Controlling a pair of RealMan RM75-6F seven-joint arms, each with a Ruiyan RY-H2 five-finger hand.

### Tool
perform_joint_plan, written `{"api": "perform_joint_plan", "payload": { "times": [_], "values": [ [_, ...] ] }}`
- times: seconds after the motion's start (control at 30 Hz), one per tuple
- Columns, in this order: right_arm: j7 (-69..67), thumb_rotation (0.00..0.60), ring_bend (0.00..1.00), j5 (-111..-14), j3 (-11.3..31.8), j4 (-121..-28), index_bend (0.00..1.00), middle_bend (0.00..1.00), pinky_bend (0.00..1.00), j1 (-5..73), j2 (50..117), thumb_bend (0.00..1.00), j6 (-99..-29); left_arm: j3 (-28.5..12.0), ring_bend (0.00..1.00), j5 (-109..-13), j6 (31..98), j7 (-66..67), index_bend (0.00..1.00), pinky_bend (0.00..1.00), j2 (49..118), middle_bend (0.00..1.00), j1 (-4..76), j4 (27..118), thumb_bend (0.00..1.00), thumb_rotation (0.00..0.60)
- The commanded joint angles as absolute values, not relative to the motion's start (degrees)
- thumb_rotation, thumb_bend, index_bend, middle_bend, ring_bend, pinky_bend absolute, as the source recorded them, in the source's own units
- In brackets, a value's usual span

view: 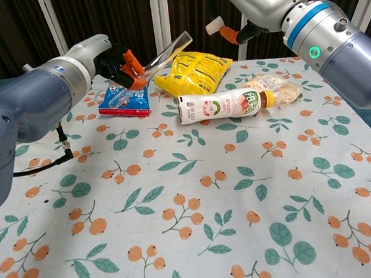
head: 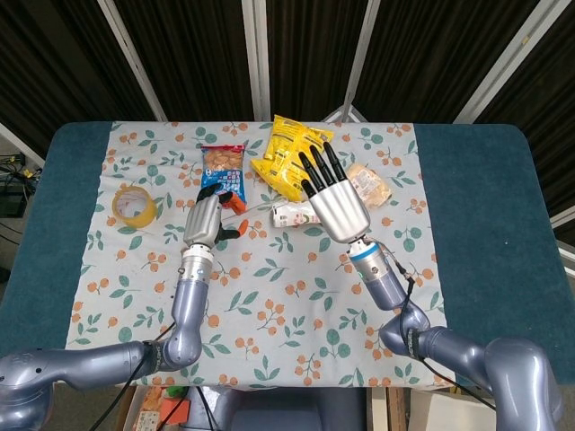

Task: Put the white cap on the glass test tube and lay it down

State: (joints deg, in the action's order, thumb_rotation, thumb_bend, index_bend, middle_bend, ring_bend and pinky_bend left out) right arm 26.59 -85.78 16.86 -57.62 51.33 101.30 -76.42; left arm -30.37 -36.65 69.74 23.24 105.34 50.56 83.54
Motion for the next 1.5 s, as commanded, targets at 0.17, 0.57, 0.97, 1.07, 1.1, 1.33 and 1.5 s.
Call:
{"api": "perform_joint_plan", "payload": {
  "times": [0.17,0.57,0.97,1.07,1.1,1.33,1.5],
  "values": [
    [26.6,0.600,0.00,-85.7,17.0,-57.3,0.58,0.17,0.00,51.6,101.4,0.47,-76.4,-30.3,0.10,-35.7,70.2,23.8,0.72,0.00,105.5,0.49,50.6,83.9,0.51,0.600],
    [26.8,0.600,0.00,-85.5,16.8,-57.0,0.58,0.17,0.00,51.9,101.8,0.47,-76.4,-32.0,0.10,-31.8,70.8,24.7,0.72,0.00,105.7,0.49,51.0,85.0,0.52,0.600],
    [26.8,0.600,0.00,-85.2,16.6,-56.6,0.58,0.17,0.00,52.1,102.4,0.47,-76.2,-31.5,0.10,-31.7,70.6,24.8,0.72,0.00,105.8,0.49,51.4,85.2,0.52,0.600],
    [26.8,0.600,0.00,-85.3,16.7,-56.6,0.58,0.17,0.00,52.2,102.5,0.47,-76.2,-31.5,0.10,-31.6,70.7,24.9,0.72,0.00,105.8,0.49,51.6,85.2,0.52,0.600],
    [26.8,0.600,0.00,-85.3,16.7,-56.6,0.58,0.17,0.00,52.2,102.5,0.47,-76.3,-31.6,0.10,-31.5,70.8,24.9,0.72,0.00,105.9,0.49,51.6,85.3,0.52,0.600],
    [26.7,0.600,0.00,-85.3,16.5,-56.5,0.58,0.17,0.00,52.3,102.7,0.47,-76.3,-31.7,0.10,-30.6,71.0,25.4,0.72,0.00,106.0,0.49,52.0,85.5,0.52,0.600],
    [26.7,0.600,0.00,-85.3,16.3,-56.3,0.58,0.17,0.00,52.2,102.9,0.47,-76.2,-31.8,0.10,-30.4,71.1,25.3,0.72,0.00,106.1,0.49,52.0,85.6,0.52,0.600]
  ]
}}
